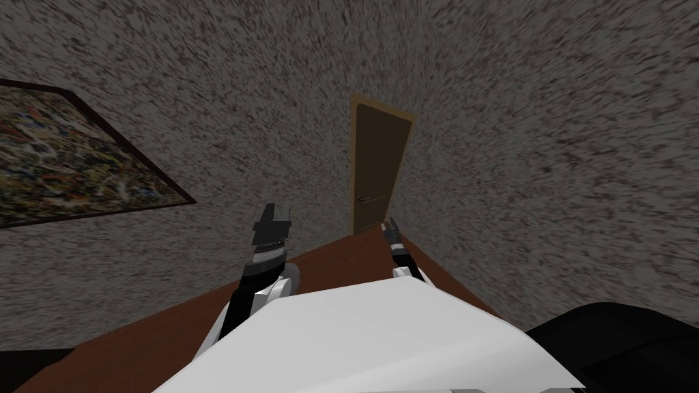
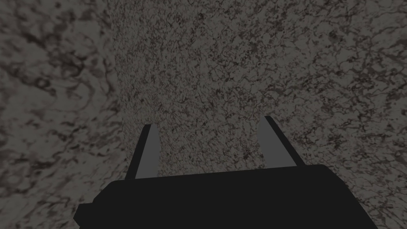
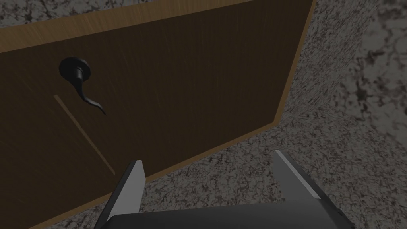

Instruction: Pull the door open

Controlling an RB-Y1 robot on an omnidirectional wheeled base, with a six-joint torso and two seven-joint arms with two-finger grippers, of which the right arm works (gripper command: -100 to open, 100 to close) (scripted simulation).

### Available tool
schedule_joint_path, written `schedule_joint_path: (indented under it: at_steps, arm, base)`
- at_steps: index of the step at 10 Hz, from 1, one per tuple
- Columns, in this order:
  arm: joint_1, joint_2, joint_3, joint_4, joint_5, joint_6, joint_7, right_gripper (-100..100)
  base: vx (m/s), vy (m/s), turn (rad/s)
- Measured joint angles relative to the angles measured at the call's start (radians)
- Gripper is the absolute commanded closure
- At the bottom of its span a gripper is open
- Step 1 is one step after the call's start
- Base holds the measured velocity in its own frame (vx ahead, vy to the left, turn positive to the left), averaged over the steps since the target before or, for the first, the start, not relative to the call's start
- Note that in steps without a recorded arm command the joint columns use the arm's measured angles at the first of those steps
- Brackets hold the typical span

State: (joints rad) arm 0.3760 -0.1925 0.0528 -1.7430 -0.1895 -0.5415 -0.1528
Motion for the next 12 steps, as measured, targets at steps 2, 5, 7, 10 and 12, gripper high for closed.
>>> schedule_joint_path:
  at_steps: [2,5,7,10,12]
  arm:
    - [-0.014,-0.019,0.005,0.047,-0.006,-0.014,-0.003,-100]
    - [-0.034,-0.048,0.013,0.115,-0.016,-0.032,-0.006,-100]
    - [-0.053,-0.068,0.018,0.17,-0.023,-0.05,-0.011,-100]
    - [-0.071,-0.099,0.026,0.246,-0.033,-0.077,-0.017,-100]
    - [-0.092,-0.122,0.029,0.3,-0.041,-0.091,-0.023,-100]
  base:
    - [0.101,-0.029,0.101]
    - [0.097,-0.026,0.095]
    - [0.094,-0.03,0.116]
    - [0.096,-0.03,0.097]
    - [0.09,-0.03,0.11]
